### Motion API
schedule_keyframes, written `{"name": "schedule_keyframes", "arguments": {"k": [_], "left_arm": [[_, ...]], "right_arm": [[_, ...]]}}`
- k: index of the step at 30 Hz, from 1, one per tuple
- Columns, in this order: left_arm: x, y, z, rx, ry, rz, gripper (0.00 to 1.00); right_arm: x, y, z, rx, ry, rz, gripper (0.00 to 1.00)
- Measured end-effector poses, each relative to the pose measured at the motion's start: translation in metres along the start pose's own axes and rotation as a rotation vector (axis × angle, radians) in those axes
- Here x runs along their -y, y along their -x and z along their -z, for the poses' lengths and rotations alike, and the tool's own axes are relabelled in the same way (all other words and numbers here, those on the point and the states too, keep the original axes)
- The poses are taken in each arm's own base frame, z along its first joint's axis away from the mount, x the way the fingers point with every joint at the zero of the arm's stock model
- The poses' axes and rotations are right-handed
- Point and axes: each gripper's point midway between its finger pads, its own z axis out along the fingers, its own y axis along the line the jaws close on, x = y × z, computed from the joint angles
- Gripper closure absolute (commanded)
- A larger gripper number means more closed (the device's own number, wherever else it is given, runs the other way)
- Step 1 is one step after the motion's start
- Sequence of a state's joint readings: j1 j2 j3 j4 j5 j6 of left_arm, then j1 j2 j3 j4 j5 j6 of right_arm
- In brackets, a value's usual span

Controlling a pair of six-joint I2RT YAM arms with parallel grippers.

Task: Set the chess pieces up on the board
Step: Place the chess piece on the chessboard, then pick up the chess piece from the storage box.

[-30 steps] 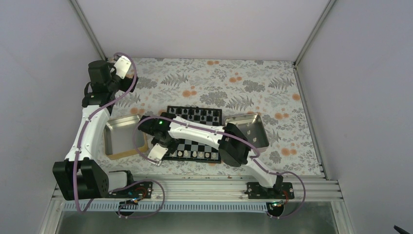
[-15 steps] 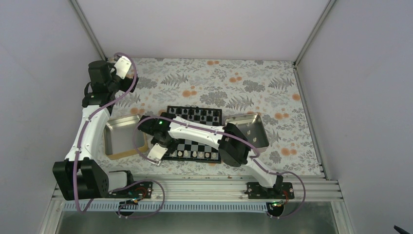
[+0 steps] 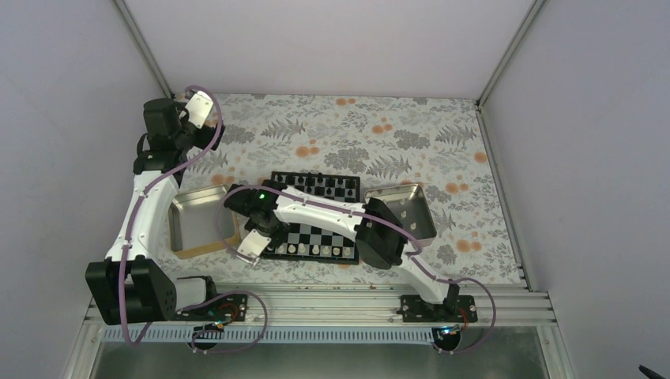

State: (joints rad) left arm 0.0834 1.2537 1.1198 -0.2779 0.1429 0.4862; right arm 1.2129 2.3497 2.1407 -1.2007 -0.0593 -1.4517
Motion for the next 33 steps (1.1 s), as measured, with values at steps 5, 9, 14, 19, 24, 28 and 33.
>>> {"name": "schedule_keyframes", "arguments": {"k": [5, 9, 14, 19, 24, 28, 33], "left_arm": [[-0.003, 0.002, 0.004, 0.007, 0.009, 0.001, 0.00], [-0.007, 0.005, 0.009, 0.019, 0.022, 0.001, 0.00], [-0.007, 0.005, 0.009, 0.019, 0.021, 0.002, 0.00], [-0.007, 0.004, 0.009, 0.019, 0.018, 0.002, 0.00], [-0.005, 0.001, 0.005, 0.009, 0.011, 0.004, 0.00], [-0.003, -0.003, 0.001, -0.005, 0.001, 0.007, 0.00], [-0.002, -0.005, -0.001, -0.012, -0.005, 0.009, 0.00]], "right_arm": [[0.003, -0.020, 0.032, 0.041, -0.044, -0.121, 0.65], [-0.009, -0.084, 0.104, 0.051, -0.169, -0.326, 0.60], [-0.080, -0.214, 0.176, -0.033, -0.302, -0.711, 0.60], [-0.169, -0.290, 0.161, -0.088, -0.220, -1.004, 0.60], [-0.230, -0.283, 0.116, -0.087, -0.051, -1.103, 0.61], [-0.240, -0.276, 0.102, -0.072, -0.017, -1.115, 0.62], [-0.236, -0.279, 0.093, -0.062, -0.046, -1.113, 0.63]]}}
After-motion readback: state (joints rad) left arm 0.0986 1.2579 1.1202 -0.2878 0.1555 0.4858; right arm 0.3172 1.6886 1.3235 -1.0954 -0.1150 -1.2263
